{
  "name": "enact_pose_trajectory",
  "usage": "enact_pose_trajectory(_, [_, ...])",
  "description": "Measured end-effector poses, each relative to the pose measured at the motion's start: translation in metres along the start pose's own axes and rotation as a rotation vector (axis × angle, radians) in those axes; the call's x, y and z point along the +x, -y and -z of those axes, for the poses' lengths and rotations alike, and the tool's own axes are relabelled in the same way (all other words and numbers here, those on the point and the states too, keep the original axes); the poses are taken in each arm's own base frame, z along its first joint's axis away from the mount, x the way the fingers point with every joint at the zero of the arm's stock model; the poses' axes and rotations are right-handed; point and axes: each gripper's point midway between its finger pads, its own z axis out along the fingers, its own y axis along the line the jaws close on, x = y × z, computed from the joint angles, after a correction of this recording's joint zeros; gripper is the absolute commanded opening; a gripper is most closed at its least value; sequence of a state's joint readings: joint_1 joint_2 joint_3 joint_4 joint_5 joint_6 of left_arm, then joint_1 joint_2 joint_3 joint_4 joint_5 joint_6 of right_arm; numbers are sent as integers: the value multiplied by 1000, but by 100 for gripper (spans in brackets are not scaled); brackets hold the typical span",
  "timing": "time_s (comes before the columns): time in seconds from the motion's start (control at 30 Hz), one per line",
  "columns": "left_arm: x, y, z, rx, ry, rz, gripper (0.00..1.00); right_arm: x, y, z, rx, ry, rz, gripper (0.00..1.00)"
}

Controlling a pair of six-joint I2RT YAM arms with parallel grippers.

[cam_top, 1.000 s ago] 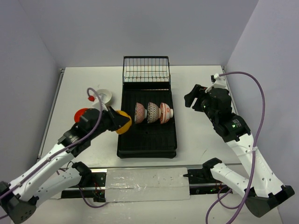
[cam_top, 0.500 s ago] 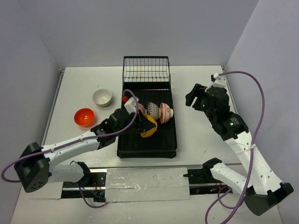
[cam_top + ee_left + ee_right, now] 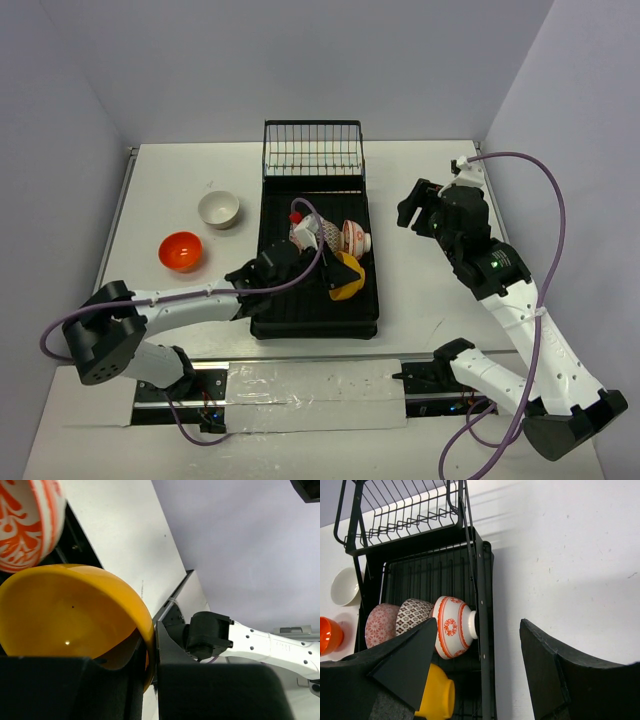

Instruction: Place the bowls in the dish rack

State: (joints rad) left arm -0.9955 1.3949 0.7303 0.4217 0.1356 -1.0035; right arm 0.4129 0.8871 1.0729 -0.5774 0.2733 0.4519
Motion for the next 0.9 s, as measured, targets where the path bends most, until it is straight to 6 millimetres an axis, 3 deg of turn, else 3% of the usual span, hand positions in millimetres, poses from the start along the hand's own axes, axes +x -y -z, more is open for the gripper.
enact_pose_trajectory(0.57, [34,26,-20,85,-24,25,0,0,0,0,-1,-1,0,74])
enact_pose_trajectory(0.9, [31,43,-23,137,21,39,0,1,-1,0,-4,-4,0,74])
